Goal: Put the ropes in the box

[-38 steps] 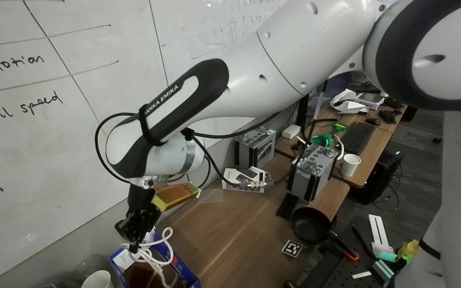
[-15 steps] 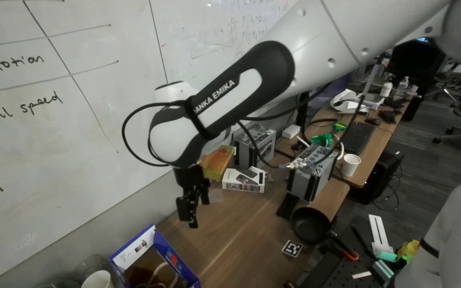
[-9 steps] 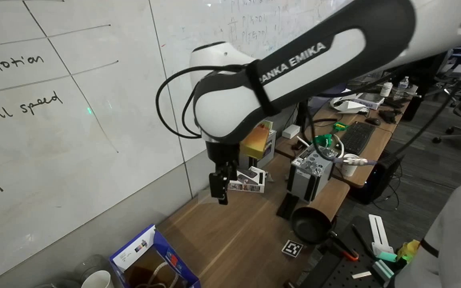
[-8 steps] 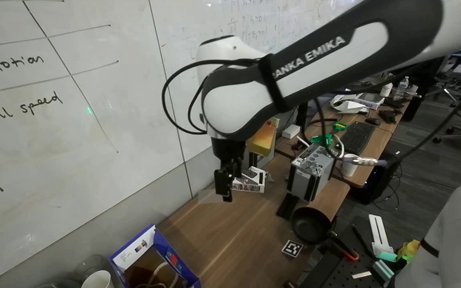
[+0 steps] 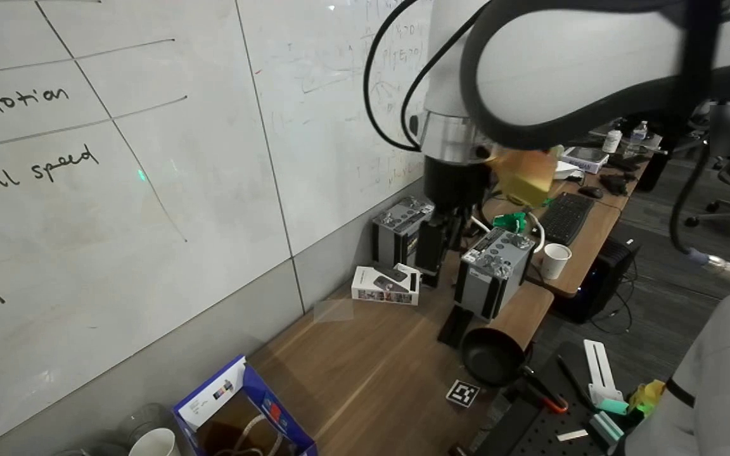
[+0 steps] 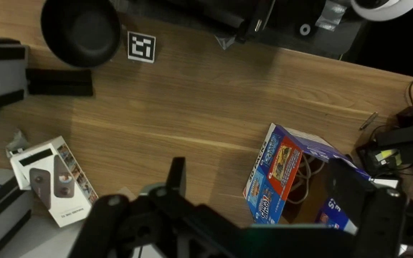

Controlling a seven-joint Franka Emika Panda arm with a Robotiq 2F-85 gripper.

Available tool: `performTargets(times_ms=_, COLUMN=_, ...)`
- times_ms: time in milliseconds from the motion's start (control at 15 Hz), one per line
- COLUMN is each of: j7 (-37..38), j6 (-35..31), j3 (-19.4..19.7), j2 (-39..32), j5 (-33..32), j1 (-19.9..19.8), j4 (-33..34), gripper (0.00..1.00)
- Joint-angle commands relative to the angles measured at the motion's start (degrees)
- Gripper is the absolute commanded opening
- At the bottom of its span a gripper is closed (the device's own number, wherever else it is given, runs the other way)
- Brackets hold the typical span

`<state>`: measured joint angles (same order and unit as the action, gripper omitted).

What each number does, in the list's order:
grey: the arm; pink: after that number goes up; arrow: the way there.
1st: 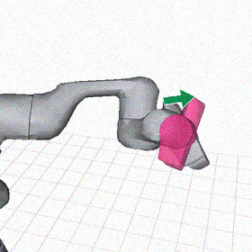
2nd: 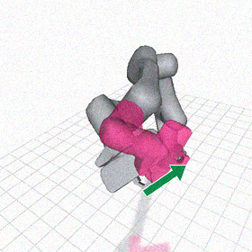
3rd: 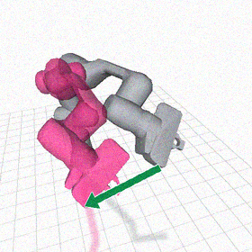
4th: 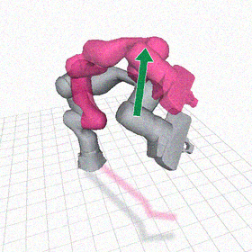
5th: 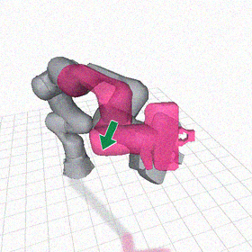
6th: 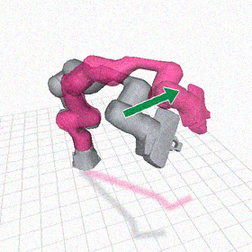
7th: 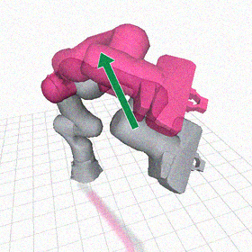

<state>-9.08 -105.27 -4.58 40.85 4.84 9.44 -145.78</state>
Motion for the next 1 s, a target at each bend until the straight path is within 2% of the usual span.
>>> performTargets(times_ms=0, j7=4.1, j6=9.2, j3=1.0, j2=12.7, j5=-1.0, j1=-2.0, j4=-2.3, gripper=1.0)
performTargets(times_ms=333, j7=5.3, j6=16.4, j3=2.0, j2=19.3, j5=-2.0, j1=-4.6, j4=-1.2, gripper=1.0)
performTargets(times_ms=600, j7=4.7, j6=18.1, j3=2.5, j2=21.4, j5=-2.5, j1=-5.3, j4=-1.6, gripper=1.0)
performTargets(times_ms=667, j7=4.7, j6=17.3, j3=2.1, j2=19.5, j5=-1.7, j1=-4.9, j4=-1.0, gripper=1.0)
performTargets(times_ms=933, j7=4.7, j6=17.5, j3=2.2, j2=20.1, j5=-1.8, j1=-5.0, j4=-1.5, gripper=1.0)
